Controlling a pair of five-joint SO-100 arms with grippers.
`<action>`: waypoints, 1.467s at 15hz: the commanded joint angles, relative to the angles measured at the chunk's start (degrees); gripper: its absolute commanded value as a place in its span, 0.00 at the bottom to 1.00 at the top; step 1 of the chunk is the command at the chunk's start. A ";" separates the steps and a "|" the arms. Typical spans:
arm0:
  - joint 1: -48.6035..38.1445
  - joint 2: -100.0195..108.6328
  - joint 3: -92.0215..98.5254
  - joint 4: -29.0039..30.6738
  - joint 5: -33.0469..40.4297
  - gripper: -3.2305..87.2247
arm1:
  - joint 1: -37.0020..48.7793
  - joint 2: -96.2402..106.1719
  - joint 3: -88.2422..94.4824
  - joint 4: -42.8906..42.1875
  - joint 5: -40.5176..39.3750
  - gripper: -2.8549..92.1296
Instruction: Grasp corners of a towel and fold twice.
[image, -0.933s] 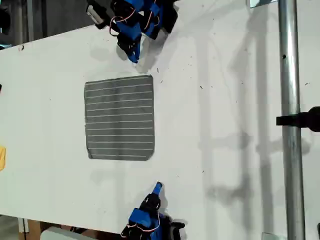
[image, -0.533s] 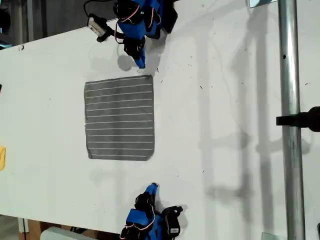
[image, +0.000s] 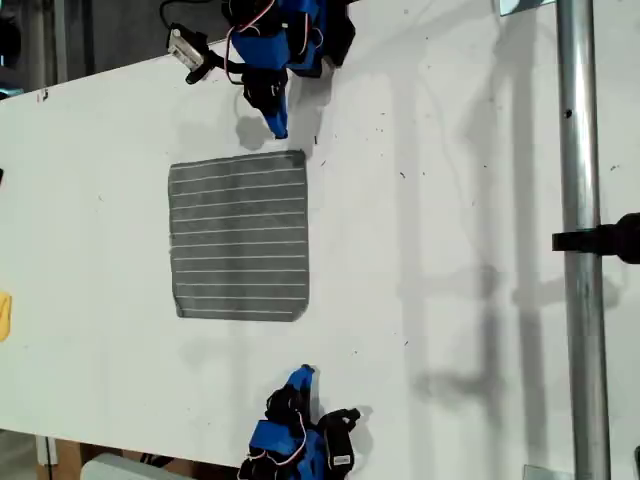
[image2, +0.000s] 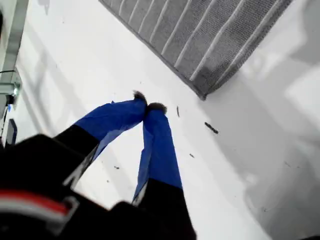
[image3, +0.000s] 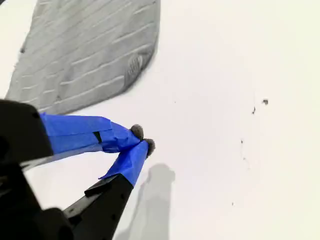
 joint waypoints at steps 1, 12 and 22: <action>0.88 -12.83 -14.15 -2.81 0.44 0.00 | -2.29 -9.58 -12.30 -0.62 -1.85 0.03; -3.08 -72.86 -79.89 8.79 39.29 0.00 | -4.92 -51.42 -61.70 19.25 -26.28 0.03; -5.71 -84.55 -84.55 10.46 49.66 0.30 | 4.83 -61.44 -47.46 11.69 -41.75 0.38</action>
